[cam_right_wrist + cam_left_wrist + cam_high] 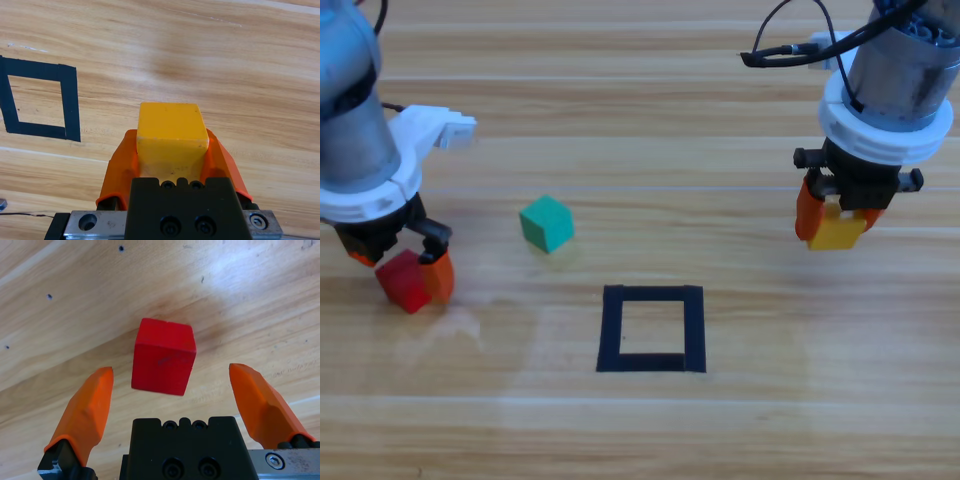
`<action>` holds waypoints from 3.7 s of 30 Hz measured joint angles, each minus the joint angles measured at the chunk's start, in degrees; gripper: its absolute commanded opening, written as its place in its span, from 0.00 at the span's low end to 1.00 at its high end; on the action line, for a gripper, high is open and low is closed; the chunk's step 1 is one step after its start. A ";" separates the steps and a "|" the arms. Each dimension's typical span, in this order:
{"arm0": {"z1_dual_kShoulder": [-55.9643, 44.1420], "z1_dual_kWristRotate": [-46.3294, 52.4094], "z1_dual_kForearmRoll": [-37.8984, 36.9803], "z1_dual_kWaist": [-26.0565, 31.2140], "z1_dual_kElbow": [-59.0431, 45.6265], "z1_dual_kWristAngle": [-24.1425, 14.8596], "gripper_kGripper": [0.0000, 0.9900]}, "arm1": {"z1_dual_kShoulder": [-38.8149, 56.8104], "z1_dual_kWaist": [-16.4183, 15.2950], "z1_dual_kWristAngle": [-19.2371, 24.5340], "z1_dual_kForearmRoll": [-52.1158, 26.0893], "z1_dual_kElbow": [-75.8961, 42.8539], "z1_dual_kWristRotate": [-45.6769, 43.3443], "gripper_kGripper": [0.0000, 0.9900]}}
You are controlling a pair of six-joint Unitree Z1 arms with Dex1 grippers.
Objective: Stack the blocks in the rectangular block: red at the bottom, yellow in the middle, green on top
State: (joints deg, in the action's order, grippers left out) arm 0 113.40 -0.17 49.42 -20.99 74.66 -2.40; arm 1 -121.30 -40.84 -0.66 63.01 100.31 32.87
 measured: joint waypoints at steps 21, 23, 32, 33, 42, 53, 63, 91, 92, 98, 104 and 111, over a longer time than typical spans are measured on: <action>2.42 0.63 -0.69 -0.96 -0.16 -0.35 0.86 | 0.00 -0.04 1.39 -0.61 0.00 0.55 0.00; 2.81 0.63 -0.69 -0.96 -0.16 -0.12 0.83 | 0.00 -0.04 1.39 -0.61 0.00 0.61 0.00; 3.13 0.63 -0.69 -0.95 -0.16 0.09 0.31 | 0.00 -0.04 1.39 -0.62 0.00 0.75 0.00; 3.12 0.63 -0.69 -0.95 -0.16 0.09 0.27 | 0.00 -0.04 1.39 -0.62 0.00 0.75 0.00; 2.55 8.07 -0.69 -1.03 -0.14 0.09 0.22 | 0.00 -0.05 1.39 -0.62 0.00 0.75 0.00; -1.74 33.18 -0.66 -13.12 2.91 -0.10 0.00 | 0.00 -0.05 1.39 -0.62 -0.14 0.74 0.00; 1.33 42.88 0.03 -22.96 8.79 -0.22 0.00 | 0.00 -0.09 1.38 -0.62 -0.59 0.60 0.00; 19.74 50.74 12.82 -29.51 34.38 0.79 0.00 | 0.00 -0.10 1.27 -0.62 -1.00 0.60 0.00; 19.90 50.56 12.82 -29.51 34.51 0.86 0.00 | 0.00 -0.10 1.27 -0.62 -1.00 0.60 0.00; 20.56 49.85 13.02 -29.51 34.59 0.89 0.00 | 0.00 -0.10 1.26 -0.62 -1.01 0.60 0.00; 20.56 49.85 13.80 -29.51 34.59 0.90 0.00 | 0.00 -0.10 1.24 -0.62 -1.03 0.59 0.00; 20.55 49.90 14.00 -29.51 34.58 0.90 0.00 | 0.00 -0.10 1.24 -0.62 -1.04 0.59 0.00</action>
State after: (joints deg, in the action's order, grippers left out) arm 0 133.96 49.73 63.42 -50.51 109.24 -1.50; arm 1 -121.29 -40.94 0.57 62.39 99.27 33.46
